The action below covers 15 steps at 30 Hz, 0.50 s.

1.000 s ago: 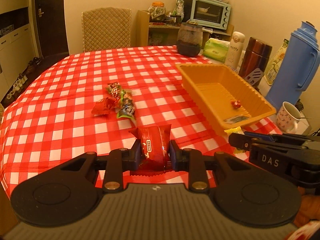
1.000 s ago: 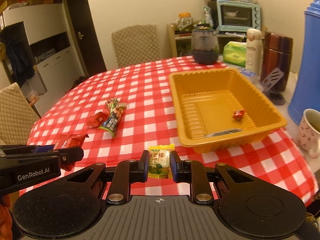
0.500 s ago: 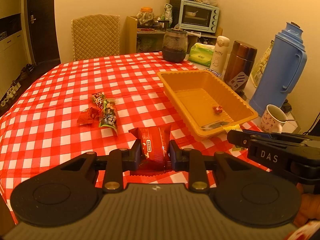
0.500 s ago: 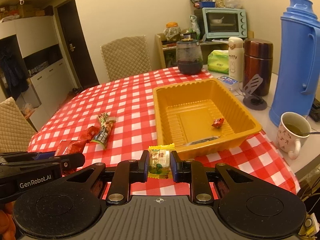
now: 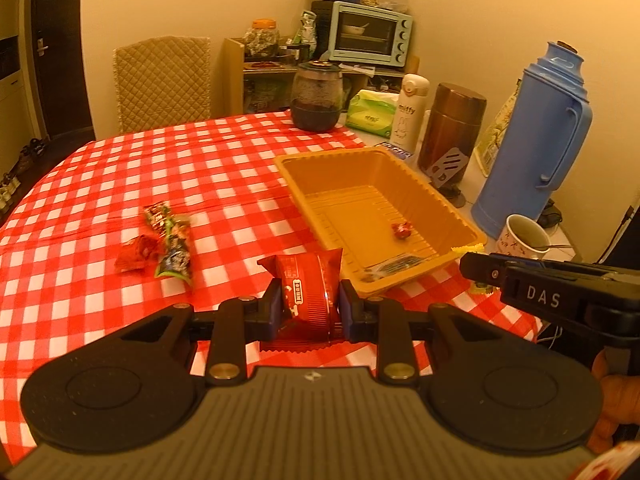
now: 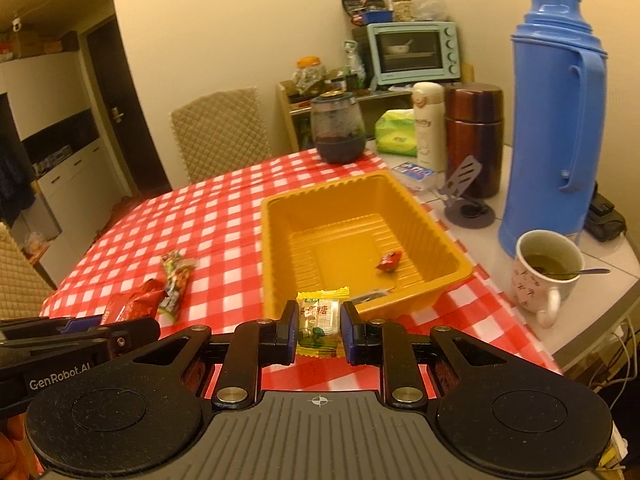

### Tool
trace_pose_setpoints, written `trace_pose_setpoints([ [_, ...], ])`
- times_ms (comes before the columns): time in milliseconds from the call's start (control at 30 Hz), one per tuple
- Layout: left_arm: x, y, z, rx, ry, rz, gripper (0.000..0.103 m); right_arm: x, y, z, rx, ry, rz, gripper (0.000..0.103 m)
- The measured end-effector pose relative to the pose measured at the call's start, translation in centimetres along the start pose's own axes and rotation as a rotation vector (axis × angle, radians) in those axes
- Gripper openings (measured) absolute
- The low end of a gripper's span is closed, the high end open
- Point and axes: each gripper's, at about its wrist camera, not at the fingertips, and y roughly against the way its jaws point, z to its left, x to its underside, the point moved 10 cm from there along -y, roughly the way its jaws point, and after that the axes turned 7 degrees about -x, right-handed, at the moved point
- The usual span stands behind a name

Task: Organize snacks
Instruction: 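Carry the red wafer pack with the left gripper while the right carries the yellow-green candy to the tray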

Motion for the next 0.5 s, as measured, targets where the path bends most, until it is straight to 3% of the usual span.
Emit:
trace_pose_setpoints([
  [500,-3.3,-3.8,-4.0,0.070,-0.029,0.000,0.026,-2.5,-1.9,-4.4,0.058,0.001,0.002,0.022],
])
